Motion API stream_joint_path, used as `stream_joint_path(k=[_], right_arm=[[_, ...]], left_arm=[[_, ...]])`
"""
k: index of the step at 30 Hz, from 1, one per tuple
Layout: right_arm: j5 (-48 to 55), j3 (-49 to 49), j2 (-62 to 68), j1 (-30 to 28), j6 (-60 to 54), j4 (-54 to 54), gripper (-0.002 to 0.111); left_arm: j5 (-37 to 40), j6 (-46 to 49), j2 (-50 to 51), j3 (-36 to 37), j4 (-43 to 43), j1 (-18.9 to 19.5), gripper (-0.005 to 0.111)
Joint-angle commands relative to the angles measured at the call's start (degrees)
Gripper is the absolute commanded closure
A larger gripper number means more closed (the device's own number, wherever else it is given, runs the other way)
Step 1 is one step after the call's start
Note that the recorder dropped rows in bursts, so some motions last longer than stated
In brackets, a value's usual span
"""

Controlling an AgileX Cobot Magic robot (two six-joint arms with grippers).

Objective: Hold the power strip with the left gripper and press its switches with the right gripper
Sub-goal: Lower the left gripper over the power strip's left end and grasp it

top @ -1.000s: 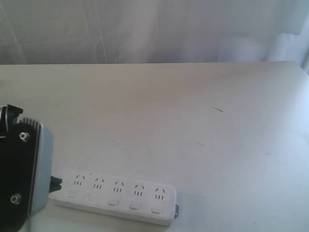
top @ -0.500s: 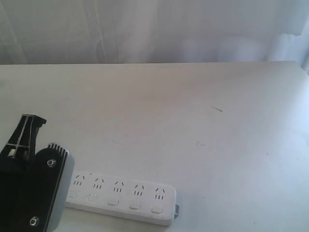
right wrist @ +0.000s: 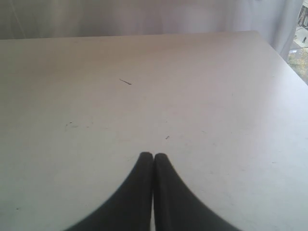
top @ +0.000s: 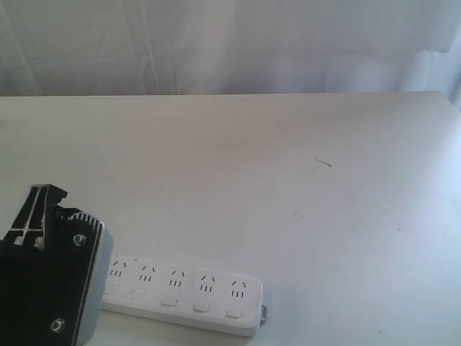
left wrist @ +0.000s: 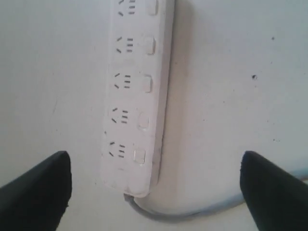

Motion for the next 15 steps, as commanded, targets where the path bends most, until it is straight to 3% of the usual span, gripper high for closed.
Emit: stream_joint_path(k=[1,4,9,15], right_arm=[[-0.74,0.08,-0.26,-0.14,0.18,-0.26,0.108],[-0.74,0.08,-0.26,-0.14,0.18,-0.26,0.108],[-0.74,0.08,-0.26,-0.14,0.18,-0.26,0.108],[-0.74,0.08,-0.26,-0.14,0.18,-0.26,0.108]], left_arm=[[7.91,-5.99,4.63,-0.54,4.09,-0.16,0.013],[8.38,-5.85,8.30,-0.54,8.73,-0.16,0.013],[-0.31,-5.85,15.29,-0.54,14.31,0.29,0.013],[-6.56,-4.38,20.09,-3.92,12.77,9.27,0.013]])
